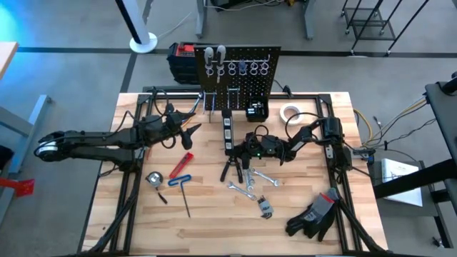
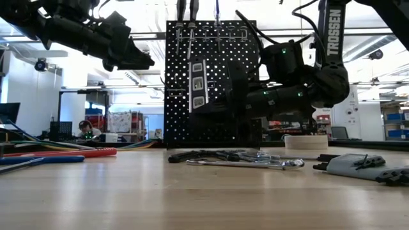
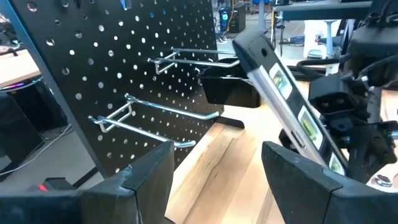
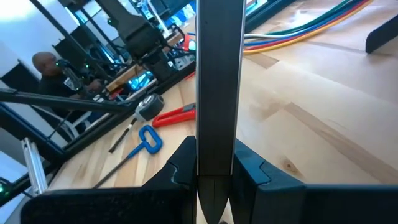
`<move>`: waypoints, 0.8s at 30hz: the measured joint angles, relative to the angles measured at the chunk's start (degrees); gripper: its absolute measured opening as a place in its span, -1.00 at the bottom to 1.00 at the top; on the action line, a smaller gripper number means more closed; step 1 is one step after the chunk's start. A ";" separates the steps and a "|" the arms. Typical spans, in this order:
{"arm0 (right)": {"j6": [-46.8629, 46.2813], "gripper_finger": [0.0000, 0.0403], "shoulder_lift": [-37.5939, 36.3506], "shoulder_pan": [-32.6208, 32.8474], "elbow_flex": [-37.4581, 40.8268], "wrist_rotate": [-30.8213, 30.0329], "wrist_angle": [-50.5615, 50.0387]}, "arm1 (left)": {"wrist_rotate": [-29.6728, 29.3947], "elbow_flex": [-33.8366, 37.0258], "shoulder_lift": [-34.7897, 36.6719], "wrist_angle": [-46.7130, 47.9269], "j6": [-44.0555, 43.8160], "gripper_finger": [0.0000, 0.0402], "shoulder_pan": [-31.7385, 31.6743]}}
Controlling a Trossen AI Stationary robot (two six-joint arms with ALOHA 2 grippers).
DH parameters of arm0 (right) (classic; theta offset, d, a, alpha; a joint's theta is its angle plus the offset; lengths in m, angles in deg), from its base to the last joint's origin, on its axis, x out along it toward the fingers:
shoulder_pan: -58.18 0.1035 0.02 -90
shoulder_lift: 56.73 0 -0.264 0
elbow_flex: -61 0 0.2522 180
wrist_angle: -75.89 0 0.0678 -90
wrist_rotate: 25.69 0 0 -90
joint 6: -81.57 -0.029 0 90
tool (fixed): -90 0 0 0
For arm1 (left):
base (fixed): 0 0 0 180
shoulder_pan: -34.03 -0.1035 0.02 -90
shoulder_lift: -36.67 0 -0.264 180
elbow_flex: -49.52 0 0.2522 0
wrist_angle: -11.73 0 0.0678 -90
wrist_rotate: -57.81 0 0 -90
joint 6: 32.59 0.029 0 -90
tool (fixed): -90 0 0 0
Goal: Hang tools onto peg board
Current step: Hang the spirit level on the peg board
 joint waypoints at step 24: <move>-9.27 -0.78 -0.11 -1.51 0.04 -2.85 -1.26 | -0.46 0.09 0.00 -0.31 1.09 0.15 -0.07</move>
